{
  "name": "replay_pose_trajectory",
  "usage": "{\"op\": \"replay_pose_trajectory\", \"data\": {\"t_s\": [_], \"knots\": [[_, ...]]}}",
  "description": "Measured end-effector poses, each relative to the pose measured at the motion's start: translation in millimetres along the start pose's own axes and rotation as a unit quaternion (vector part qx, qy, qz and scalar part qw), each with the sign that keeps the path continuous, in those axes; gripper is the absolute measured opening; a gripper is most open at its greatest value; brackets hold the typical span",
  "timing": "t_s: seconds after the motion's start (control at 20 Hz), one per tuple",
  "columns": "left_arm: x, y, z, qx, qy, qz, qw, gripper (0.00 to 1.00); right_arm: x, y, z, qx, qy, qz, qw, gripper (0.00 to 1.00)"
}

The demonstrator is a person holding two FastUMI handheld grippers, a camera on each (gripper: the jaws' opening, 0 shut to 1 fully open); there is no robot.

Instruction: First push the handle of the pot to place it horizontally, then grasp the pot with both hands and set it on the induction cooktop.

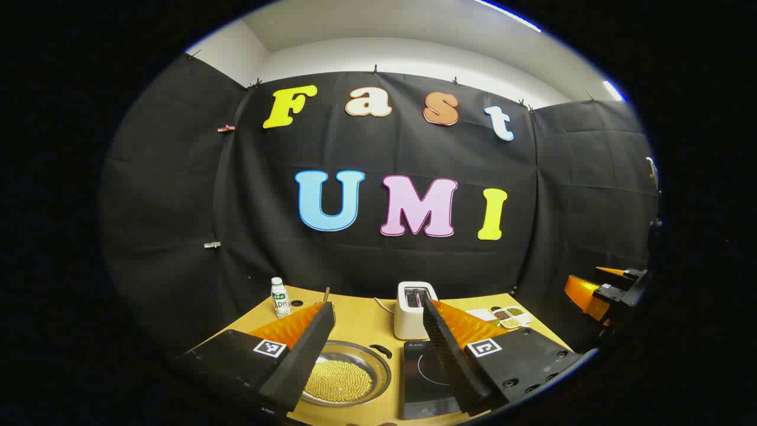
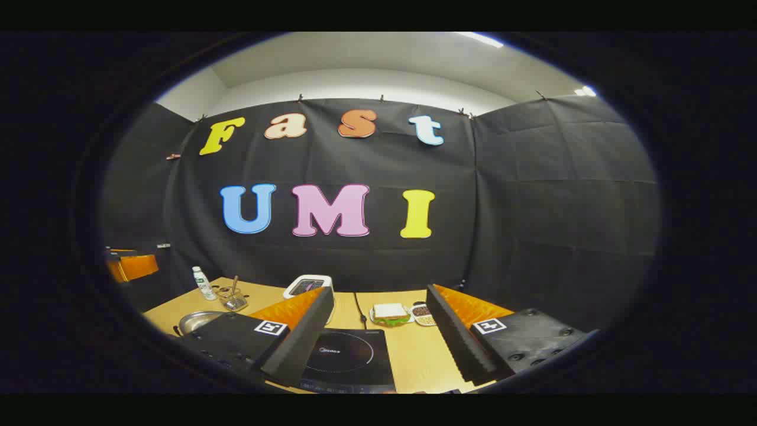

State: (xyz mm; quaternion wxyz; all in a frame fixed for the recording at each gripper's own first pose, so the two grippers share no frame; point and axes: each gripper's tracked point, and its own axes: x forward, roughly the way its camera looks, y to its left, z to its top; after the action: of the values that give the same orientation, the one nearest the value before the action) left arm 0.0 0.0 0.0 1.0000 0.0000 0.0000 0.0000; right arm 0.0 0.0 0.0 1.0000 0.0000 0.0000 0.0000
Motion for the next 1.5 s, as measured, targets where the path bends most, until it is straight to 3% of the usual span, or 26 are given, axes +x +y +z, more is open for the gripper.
{"op": "replay_pose_trajectory", "data": {"t_s": [0.4, 0.6, 1.05, 1.5], "knots": [[16, -37, -3, -0.014, -0.009, 0.01, 1.0, 0.95, 26, -9, -15, 0.009, 0.018, 0.038, 0.999, 0.98], [20, -48, -3, -0.006, -0.004, 0.001, 1.0, 0.95, 25, -13, -8, 0.008, 0.003, 0.032, 0.999, 0.98], [19, -14, -25, -0.012, 0.015, -0.002, 1.0, 0.92, 8, -14, -9, -0.005, 0.0, -0.005, 1.0, 0.98], [13, -5, -40, 0.012, 0.031, -0.022, 0.999, 0.95, -4, 11, -17, -0.006, 0.012, 0.003, 1.0, 0.98]]}}
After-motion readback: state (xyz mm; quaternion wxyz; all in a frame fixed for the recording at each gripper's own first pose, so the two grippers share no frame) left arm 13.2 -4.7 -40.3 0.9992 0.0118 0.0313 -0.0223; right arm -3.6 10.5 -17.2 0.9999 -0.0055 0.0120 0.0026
